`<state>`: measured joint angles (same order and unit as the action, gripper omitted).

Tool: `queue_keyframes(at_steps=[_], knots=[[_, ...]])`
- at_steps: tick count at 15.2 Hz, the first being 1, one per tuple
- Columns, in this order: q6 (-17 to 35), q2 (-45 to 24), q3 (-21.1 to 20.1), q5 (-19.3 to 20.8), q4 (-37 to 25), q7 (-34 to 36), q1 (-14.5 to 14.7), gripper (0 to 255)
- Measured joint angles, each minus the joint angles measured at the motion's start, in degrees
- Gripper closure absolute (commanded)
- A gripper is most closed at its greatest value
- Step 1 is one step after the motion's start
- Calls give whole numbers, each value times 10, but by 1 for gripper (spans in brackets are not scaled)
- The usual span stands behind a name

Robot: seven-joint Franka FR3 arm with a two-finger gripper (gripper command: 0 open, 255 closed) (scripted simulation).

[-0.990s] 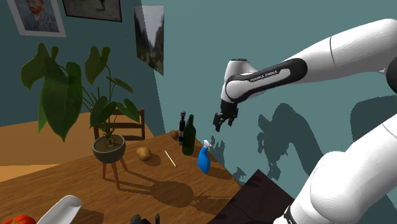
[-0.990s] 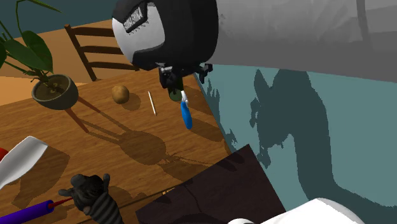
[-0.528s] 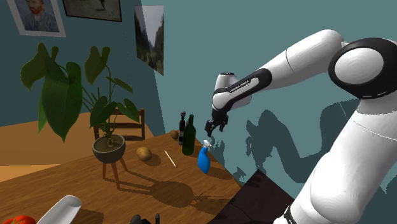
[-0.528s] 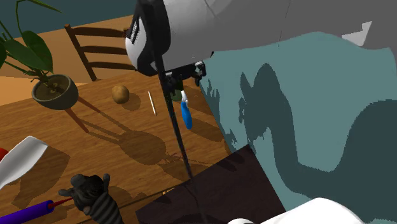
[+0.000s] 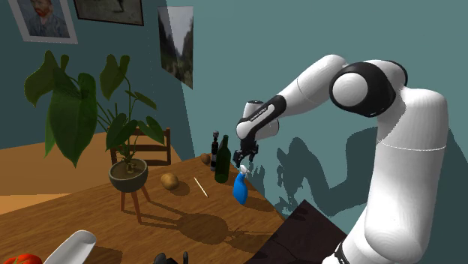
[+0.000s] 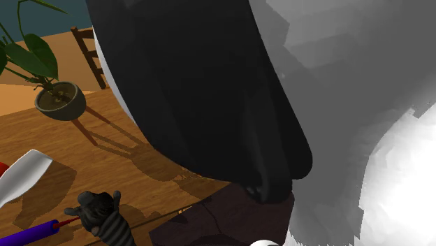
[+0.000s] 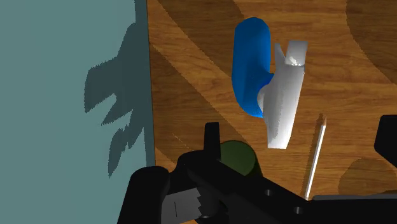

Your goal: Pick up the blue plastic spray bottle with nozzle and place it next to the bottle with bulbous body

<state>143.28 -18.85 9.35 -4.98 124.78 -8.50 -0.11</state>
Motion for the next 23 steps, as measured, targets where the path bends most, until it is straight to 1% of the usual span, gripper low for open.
queue_keyframes(at_steps=[7,14,15,23], knots=[[42,-55,-9,-15,-13,-11,-7,0],[46,-60,-10,-17,-13,-12,-8,0],[46,-60,-10,-17,-13,-12,-8,255],[46,-60,-10,-17,-13,-12,-8,255]])
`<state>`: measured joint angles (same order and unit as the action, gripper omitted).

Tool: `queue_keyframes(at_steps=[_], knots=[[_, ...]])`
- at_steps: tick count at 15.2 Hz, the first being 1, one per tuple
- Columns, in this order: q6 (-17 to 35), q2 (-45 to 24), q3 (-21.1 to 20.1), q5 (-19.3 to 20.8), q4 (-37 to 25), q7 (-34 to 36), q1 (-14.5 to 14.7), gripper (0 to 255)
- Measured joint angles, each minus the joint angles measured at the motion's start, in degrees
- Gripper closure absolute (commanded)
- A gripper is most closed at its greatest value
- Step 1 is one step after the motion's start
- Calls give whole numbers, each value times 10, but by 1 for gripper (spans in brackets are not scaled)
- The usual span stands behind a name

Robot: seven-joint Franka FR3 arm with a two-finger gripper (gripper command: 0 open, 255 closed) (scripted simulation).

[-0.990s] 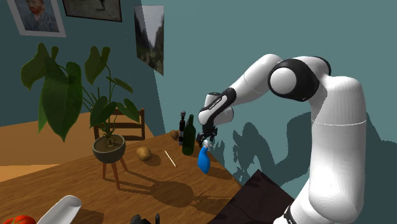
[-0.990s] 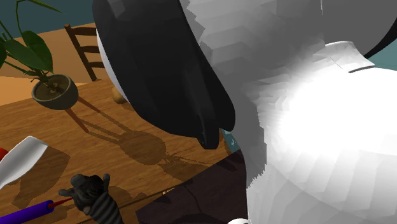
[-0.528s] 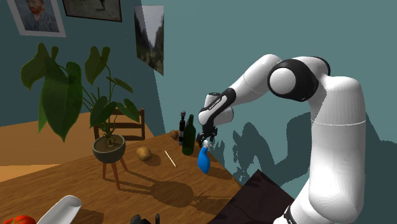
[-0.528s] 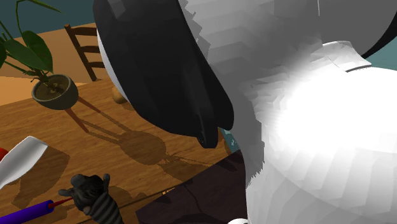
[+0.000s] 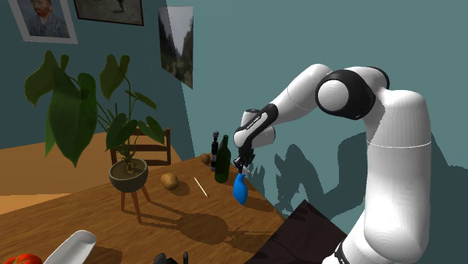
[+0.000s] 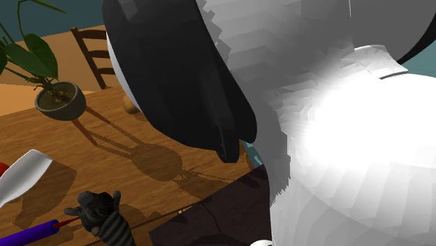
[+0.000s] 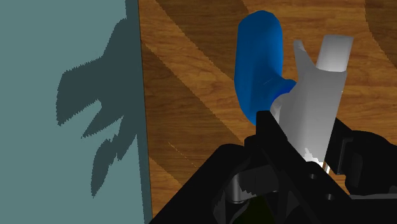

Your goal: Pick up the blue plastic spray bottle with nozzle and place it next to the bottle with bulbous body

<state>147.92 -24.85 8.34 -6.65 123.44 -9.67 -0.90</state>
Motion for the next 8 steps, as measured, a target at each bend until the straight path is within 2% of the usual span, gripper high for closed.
queue_keyframes(at_steps=[8], knots=[[-29,33,6,9,4,6,4,255]])
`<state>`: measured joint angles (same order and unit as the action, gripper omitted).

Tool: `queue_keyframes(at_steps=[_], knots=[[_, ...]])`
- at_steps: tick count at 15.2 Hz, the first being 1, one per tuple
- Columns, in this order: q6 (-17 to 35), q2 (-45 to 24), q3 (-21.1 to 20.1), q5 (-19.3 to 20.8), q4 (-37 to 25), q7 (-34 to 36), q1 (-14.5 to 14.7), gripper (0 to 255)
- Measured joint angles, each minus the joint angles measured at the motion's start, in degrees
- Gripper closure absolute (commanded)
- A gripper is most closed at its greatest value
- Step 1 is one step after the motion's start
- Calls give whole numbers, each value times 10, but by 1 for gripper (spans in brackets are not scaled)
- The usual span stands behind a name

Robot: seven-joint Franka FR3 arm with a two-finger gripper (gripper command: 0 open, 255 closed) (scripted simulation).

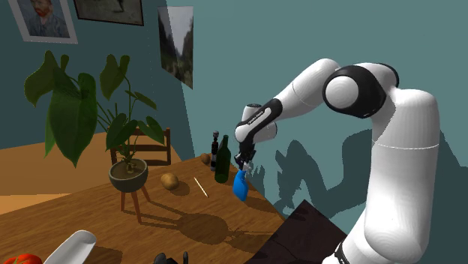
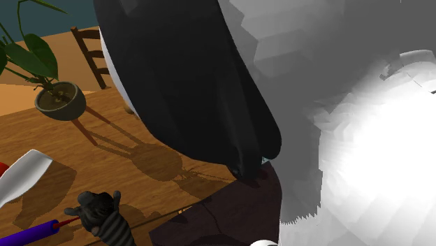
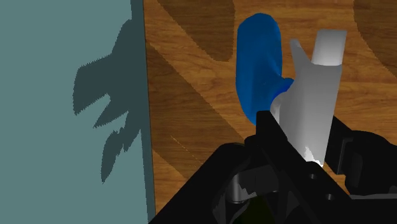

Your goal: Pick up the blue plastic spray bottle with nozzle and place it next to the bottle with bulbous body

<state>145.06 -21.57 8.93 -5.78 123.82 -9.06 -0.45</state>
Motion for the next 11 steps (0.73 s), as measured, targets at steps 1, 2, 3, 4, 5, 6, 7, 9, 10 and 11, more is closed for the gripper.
queue_keyframes(at_steps=[1,2,3,4,5,6,7,9,10,11], knots=[[-7,7,1,2,-1,1,1,255],[-14,11,2,4,-3,2,1,255],[-20,18,3,5,-3,4,2,255],[-27,24,4,7,-3,5,3,255],[-34,30,5,9,-5,6,4,255],[-38,35,6,10,-4,7,4,255],[-46,41,7,12,-5,8,4,255],[-60,53,8,16,-8,10,5,255],[-66,61,9,18,-6,12,7,255],[-74,67,10,20,-7,13,7,255]])
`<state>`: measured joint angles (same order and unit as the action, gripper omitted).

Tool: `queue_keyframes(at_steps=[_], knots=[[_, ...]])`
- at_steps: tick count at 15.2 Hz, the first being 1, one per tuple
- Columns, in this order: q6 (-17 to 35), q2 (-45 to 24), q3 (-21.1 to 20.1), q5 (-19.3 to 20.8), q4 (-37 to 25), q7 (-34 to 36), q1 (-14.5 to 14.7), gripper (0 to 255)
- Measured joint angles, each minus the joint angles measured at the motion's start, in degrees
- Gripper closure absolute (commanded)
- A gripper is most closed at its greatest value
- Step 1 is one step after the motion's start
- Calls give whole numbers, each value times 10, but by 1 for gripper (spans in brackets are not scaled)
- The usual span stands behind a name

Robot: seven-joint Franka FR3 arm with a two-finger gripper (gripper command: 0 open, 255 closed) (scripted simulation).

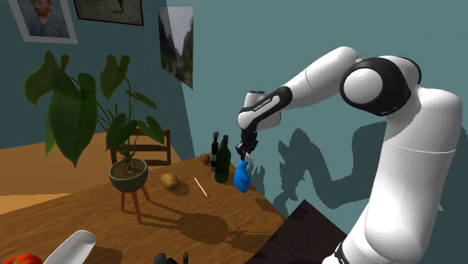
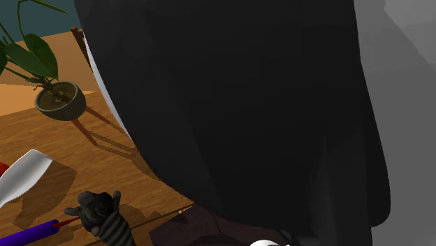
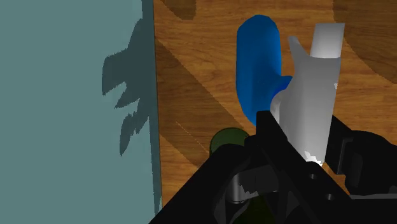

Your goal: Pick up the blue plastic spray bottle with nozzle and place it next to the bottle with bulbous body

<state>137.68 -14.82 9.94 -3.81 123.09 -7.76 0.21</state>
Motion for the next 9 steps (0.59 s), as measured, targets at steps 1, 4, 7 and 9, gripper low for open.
queue_keyframes(at_steps=[1,4,7,9], knots=[[-5,4,1,1,-2,1,0,255],[-26,18,2,5,-8,4,1,255],[-47,34,3,10,-14,7,3,255],[-59,44,4,13,-16,9,3,255]])
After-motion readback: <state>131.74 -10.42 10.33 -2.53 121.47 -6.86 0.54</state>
